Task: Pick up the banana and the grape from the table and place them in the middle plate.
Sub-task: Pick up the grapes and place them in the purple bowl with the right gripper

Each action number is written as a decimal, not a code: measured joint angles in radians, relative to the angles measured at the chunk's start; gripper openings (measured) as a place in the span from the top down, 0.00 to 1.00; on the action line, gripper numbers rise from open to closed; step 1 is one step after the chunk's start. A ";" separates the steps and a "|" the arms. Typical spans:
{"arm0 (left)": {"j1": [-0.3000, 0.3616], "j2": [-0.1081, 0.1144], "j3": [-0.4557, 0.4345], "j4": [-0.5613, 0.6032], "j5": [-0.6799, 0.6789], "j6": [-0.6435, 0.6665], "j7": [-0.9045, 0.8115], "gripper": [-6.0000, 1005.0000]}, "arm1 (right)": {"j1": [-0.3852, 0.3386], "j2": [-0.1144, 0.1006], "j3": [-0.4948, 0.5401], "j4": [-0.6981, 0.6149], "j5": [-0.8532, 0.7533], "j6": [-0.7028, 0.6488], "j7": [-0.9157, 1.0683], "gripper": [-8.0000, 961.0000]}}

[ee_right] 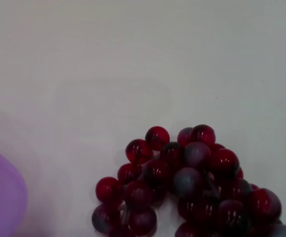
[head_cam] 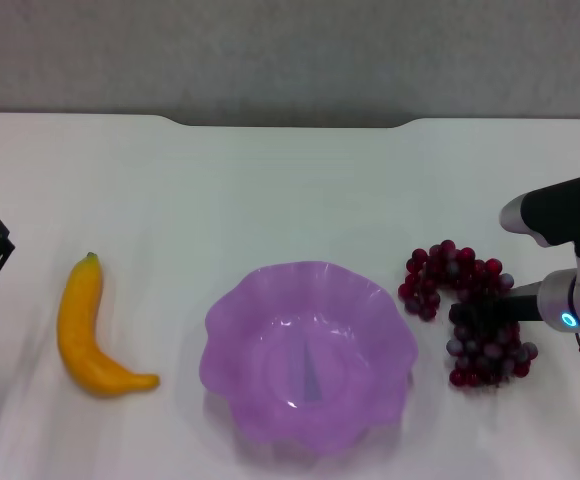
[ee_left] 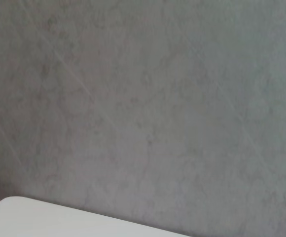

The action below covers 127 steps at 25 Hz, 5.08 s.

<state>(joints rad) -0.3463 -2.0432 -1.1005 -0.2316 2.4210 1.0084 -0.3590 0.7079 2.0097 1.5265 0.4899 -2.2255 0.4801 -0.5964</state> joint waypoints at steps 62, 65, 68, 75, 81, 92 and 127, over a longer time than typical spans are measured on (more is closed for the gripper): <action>0.002 0.000 0.000 0.001 -0.002 -0.002 0.000 0.11 | -0.133 0.000 -0.579 0.079 0.280 -0.619 0.009 0.55; 0.002 0.000 -0.001 0.002 -0.002 -0.002 0.000 0.11 | -0.147 0.000 -0.657 0.081 0.299 -0.728 0.011 0.56; 0.003 0.000 -0.001 0.002 -0.002 -0.002 0.000 0.11 | -0.162 0.000 -0.719 0.082 0.302 -0.818 0.013 0.56; 0.007 0.000 -0.002 0.006 -0.004 -0.001 0.000 0.11 | -0.191 -0.006 -0.852 0.091 0.296 -1.029 0.082 0.57; 0.015 0.000 -0.002 0.006 -0.004 0.002 0.000 0.11 | -0.239 -0.013 -0.971 0.123 0.281 -1.320 0.083 0.58; 0.013 0.002 -0.004 0.006 -0.003 0.000 0.000 0.11 | -0.275 -0.049 -0.951 0.315 0.126 -1.306 0.081 0.59; -0.023 -0.001 0.005 -0.001 0.004 -0.042 0.000 0.11 | -0.145 0.003 -1.066 0.118 0.085 -1.139 0.222 0.61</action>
<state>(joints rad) -0.3695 -2.0438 -1.0952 -0.2323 2.4250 0.9662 -0.3590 0.5633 2.0123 0.4601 0.6079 -2.1402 -0.6592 -0.3748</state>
